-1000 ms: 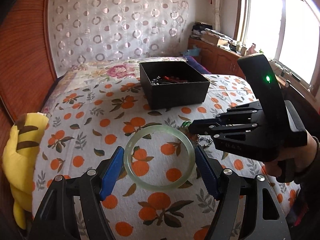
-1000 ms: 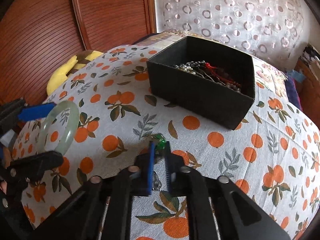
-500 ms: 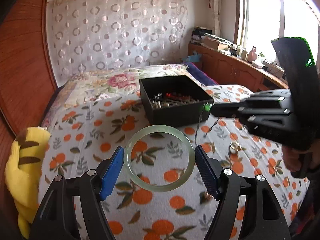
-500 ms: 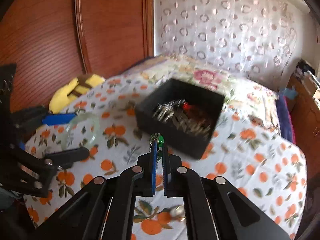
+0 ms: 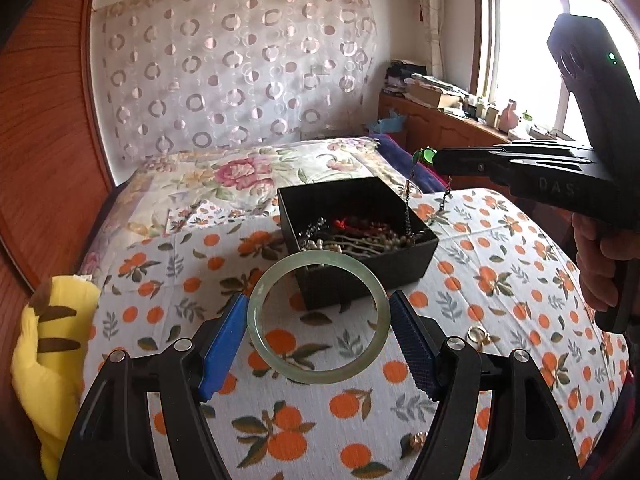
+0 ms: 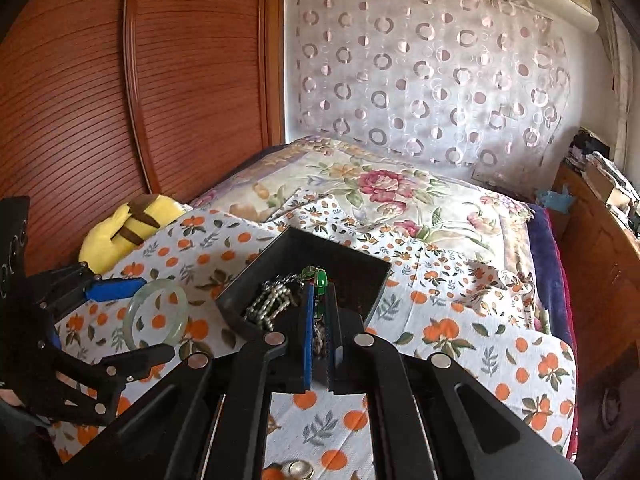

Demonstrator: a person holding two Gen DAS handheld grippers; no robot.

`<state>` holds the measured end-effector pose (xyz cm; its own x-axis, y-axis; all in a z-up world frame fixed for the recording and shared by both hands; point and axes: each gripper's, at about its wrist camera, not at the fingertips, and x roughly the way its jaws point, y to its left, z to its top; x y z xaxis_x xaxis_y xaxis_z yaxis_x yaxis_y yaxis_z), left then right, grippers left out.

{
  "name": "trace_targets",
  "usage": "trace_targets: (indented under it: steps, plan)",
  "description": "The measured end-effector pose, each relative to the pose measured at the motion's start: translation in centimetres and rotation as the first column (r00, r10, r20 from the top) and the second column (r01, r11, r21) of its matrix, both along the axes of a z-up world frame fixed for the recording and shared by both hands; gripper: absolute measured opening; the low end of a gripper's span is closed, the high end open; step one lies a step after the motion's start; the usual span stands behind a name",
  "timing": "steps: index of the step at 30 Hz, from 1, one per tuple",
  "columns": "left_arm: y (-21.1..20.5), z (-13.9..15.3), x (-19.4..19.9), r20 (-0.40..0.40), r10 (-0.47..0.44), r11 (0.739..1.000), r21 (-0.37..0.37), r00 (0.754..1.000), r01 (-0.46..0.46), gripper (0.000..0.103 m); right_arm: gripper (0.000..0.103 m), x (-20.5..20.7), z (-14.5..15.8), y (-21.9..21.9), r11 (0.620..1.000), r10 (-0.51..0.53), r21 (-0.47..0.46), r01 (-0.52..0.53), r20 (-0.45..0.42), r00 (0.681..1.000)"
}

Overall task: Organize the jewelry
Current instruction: 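Carry the bangle and pendant over the box and open both tools, then withdraw both tools toward the gold ring and gold flower earring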

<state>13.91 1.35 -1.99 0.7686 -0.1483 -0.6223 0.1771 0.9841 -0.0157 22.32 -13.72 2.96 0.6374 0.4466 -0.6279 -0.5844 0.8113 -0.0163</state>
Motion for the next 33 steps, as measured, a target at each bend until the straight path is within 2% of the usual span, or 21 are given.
trace_targets:
  steps: [5, 17, 21, 33]
  plan:
    - [-0.2, 0.3, 1.2, -0.002, 0.007, 1.000, -0.001, 1.000, -0.007, 0.069, 0.006, 1.1, -0.2, 0.3, 1.000, -0.008, -0.010, 0.008, -0.004, 1.000]
    - [-0.7, 0.7, 3.5, -0.017, 0.003, 1.000, 0.018, 1.000, -0.003, 0.069, 0.008, 2.2, -3.9, -0.1, 1.000, -0.027, -0.012, 0.026, -0.119, 0.993]
    - [-1.4, 0.6, 4.5, -0.025, -0.006, 0.999, 0.037, 1.000, 0.007, 0.069, 0.014, 1.9, -4.0, -0.7, 0.999, -0.043, -0.026, 0.040, -0.098, 0.994]
    - [-3.9, 0.0, 8.0, -0.048, -0.024, 0.997, 0.070, 0.999, 0.027, 0.069, 0.015, 0.3, -5.3, -4.6, 0.996, -0.079, -0.039, 0.075, -0.092, 0.993]
